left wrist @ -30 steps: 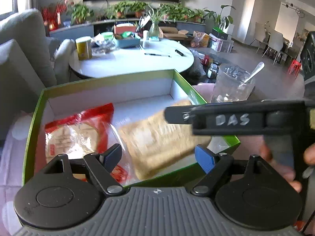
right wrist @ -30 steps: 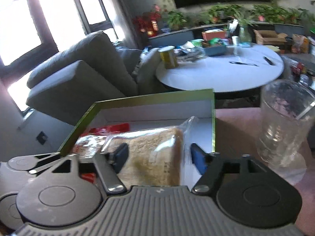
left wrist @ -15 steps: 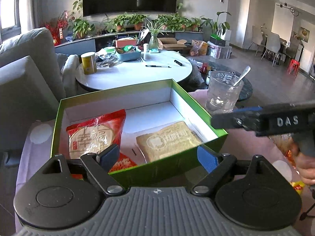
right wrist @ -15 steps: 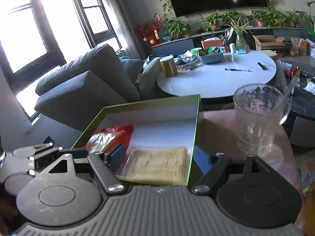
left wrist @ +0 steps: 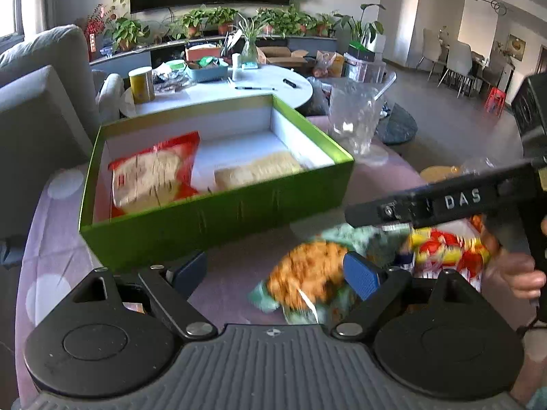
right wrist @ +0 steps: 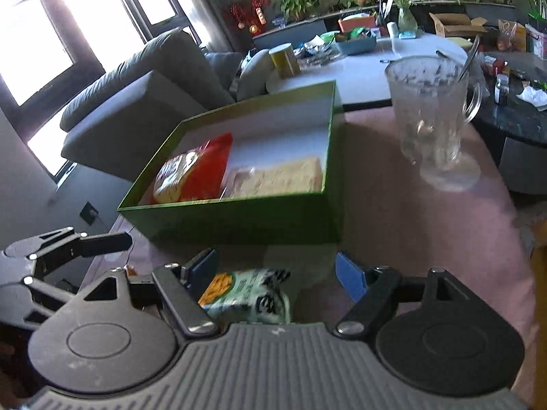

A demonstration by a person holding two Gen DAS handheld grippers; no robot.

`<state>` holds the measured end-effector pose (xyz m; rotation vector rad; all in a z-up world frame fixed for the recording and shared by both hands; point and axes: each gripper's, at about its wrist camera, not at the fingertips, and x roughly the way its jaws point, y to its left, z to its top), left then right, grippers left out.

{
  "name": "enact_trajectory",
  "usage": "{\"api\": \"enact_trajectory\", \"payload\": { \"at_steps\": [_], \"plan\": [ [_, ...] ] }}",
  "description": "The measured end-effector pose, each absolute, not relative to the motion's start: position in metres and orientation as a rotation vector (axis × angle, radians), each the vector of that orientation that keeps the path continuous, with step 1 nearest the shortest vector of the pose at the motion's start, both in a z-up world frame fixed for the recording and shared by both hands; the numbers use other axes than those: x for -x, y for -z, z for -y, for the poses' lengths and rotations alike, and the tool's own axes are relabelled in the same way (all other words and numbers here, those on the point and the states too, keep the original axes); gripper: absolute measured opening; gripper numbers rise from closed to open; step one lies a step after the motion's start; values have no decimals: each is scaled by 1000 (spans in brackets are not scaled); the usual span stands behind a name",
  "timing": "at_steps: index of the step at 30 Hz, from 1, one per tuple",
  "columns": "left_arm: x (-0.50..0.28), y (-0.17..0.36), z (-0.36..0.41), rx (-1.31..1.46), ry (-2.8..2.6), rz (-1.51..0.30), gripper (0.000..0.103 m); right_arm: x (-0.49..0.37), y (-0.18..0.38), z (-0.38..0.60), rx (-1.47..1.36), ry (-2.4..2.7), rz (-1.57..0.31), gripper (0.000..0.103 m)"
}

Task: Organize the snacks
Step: 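Move the right gripper to the green-and-orange chip bag, then grasp the green chip bag with the right gripper and lift it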

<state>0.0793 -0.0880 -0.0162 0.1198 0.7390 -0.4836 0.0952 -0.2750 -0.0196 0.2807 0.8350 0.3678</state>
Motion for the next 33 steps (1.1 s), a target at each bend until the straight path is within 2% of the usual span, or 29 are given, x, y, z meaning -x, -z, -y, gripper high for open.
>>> {"api": "enact_trajectory", "payload": {
  "at_steps": [21, 33],
  "plan": [
    [-72, 46, 70, -154, 411, -783, 87, -76, 36, 248, -283, -380, -934, 62],
    [-78, 35, 37, -16, 346, -773, 88, -74, 29, 246, -340, -390, -913, 62]
  ]
}}
